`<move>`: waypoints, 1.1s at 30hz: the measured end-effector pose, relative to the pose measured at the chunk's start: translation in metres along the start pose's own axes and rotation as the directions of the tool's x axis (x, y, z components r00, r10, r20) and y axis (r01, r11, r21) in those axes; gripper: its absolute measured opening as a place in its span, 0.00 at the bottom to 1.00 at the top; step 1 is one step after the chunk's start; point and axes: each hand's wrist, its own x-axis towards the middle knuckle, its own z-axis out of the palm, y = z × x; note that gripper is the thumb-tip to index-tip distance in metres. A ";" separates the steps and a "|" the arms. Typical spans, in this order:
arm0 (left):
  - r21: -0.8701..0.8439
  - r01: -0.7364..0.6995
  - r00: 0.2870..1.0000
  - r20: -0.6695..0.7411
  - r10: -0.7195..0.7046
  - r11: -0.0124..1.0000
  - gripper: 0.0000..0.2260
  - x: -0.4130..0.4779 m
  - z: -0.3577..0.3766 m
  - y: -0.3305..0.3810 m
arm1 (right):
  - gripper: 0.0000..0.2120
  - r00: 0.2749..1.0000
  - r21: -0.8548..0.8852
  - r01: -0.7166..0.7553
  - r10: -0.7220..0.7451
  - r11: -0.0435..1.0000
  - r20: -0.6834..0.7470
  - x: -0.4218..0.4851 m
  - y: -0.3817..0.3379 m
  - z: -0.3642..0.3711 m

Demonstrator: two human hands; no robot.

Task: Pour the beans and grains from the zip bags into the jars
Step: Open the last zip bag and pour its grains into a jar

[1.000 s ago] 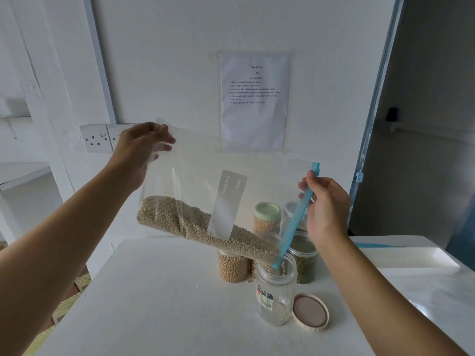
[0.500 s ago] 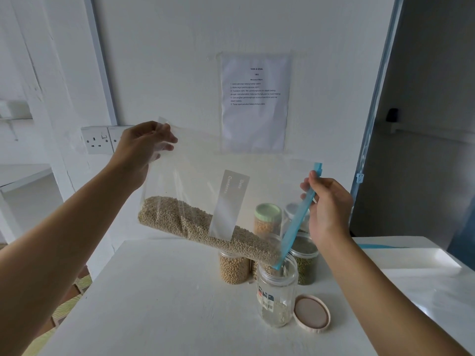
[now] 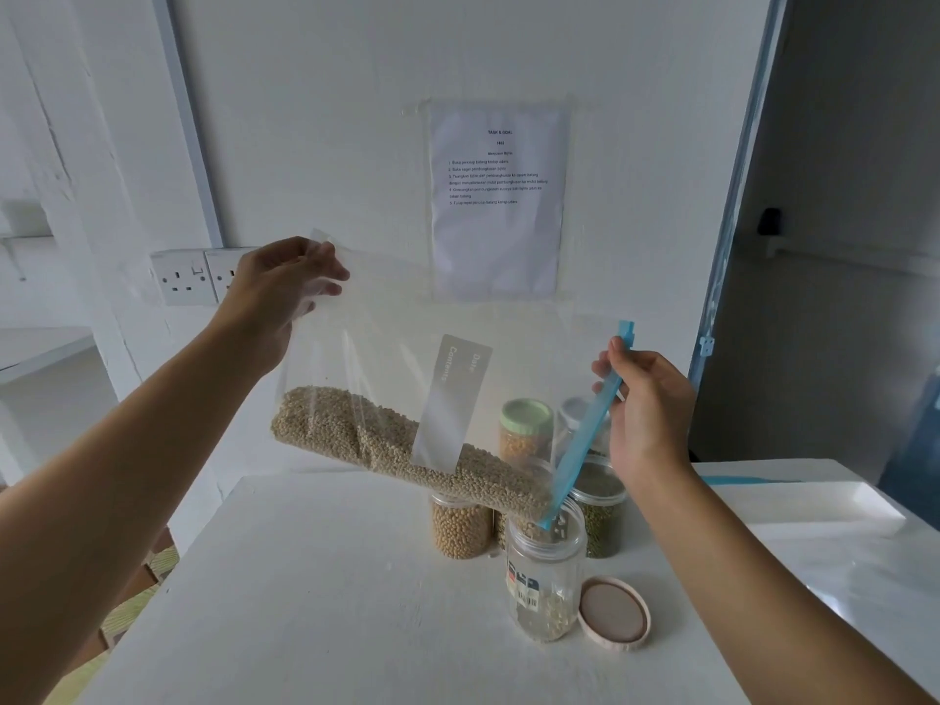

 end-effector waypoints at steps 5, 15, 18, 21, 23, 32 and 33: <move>0.007 -0.004 1.000 0.000 0.004 1.000 0.09 0.000 0.002 0.000 | 0.06 1.000 -0.014 0.008 -0.008 1.000 -0.003 -0.001 0.001 -0.001; 0.021 -0.005 1.000 -0.004 0.005 1.000 0.09 0.002 0.002 0.000 | 0.06 1.000 -0.024 0.015 -0.015 1.000 -0.010 -0.001 0.002 -0.001; 0.018 -0.004 1.000 -0.015 0.004 1.000 0.09 0.001 0.001 -0.001 | 0.06 1.000 -0.023 0.013 -0.013 1.000 -0.009 -0.002 0.002 0.000; 0.017 -0.005 1.000 -0.016 0.006 1.000 0.09 0.002 0.001 0.000 | 0.06 1.000 -0.028 0.018 -0.018 0.999 -0.004 -0.002 0.002 0.000; 0.016 -0.007 1.000 -0.012 0.007 1.000 0.09 0.003 0.000 0.001 | 0.06 1.000 -0.029 0.017 -0.017 0.999 -0.005 -0.003 0.002 0.000; 0.007 -0.021 1.000 -0.020 0.021 1.000 0.10 0.004 0.000 0.003 | 0.06 1.000 -0.036 0.021 -0.020 0.999 0.008 -0.004 -0.001 0.000; 0.010 -0.022 1.000 -0.022 0.022 1.000 0.10 0.004 0.000 0.003 | 0.06 1.000 -0.034 0.021 -0.020 0.999 0.010 -0.004 -0.001 0.000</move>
